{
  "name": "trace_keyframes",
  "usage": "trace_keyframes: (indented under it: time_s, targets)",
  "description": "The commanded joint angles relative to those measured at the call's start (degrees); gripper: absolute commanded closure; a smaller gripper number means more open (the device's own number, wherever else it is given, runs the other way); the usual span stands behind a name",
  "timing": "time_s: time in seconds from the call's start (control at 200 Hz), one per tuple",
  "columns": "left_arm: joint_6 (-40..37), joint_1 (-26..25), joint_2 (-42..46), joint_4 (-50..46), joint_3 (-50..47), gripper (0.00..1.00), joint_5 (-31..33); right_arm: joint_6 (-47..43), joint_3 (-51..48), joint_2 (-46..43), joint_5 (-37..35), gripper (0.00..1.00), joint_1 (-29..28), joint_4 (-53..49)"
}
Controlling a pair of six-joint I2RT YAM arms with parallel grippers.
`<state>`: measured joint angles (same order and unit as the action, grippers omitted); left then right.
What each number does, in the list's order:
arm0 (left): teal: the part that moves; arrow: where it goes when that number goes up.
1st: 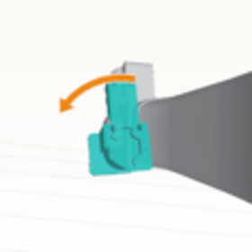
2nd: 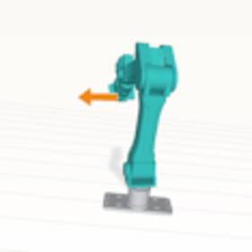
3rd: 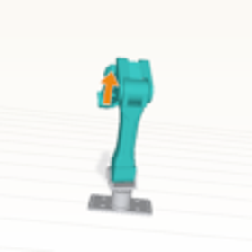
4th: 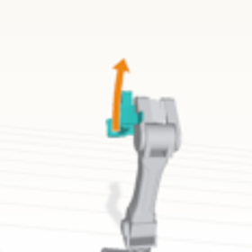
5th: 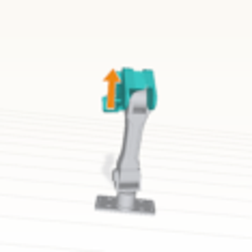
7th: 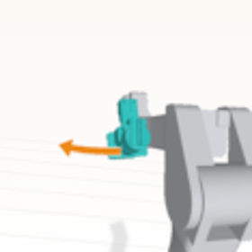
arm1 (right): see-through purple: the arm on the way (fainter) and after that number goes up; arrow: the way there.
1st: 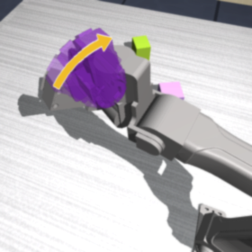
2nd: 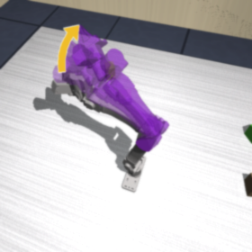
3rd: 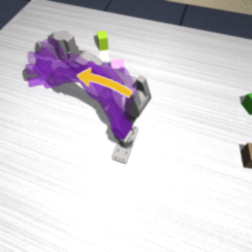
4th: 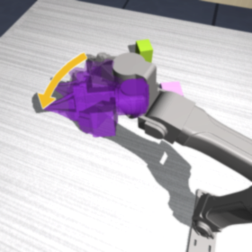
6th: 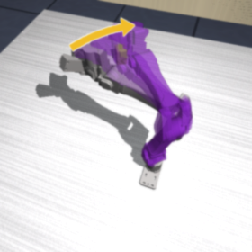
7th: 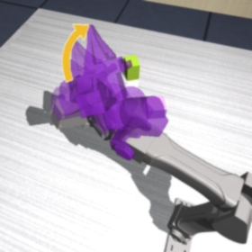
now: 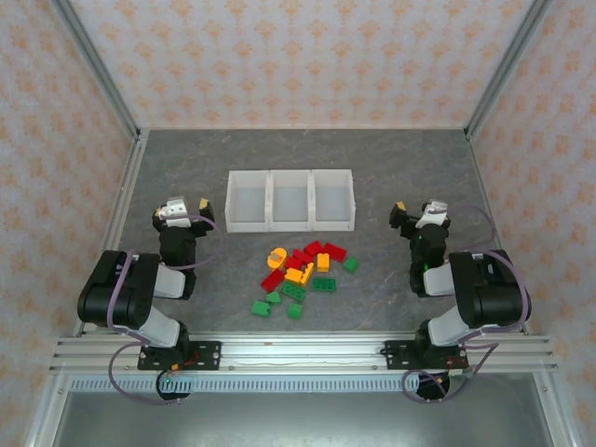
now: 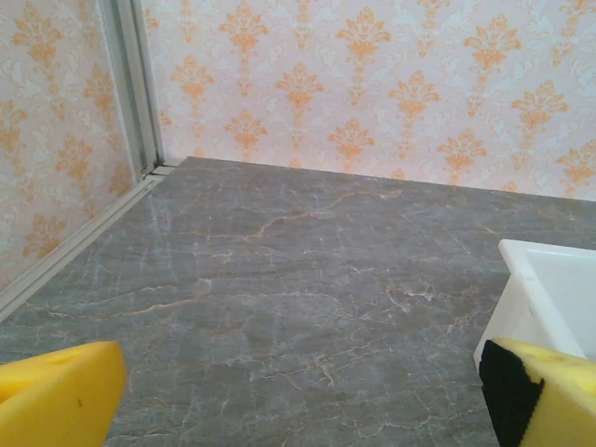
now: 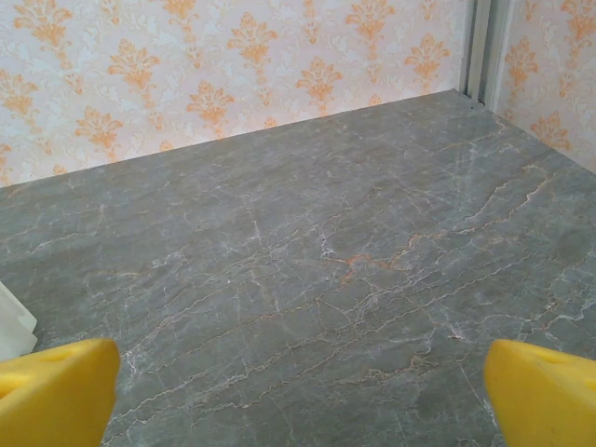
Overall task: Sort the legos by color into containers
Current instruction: Pick up the lego from the bottom-center of the table.
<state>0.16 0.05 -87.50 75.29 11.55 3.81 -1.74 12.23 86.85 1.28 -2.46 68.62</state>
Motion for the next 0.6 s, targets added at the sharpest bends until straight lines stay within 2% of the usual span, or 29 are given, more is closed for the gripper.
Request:
trace_keyframes:
  time_s: [0.0,0.591]
  targets:
    - [1.33,0.52,-0.53,0.29,0.84,0.01,-1.27,-0.82,1.00,0.30,-1.28,0.00,0.26,2.03]
    - [1.18,0.00,-0.56,0.04,1.02,0.01,-0.47,0.15,1.31,0.34,-2.68,0.00,0.61,1.63]
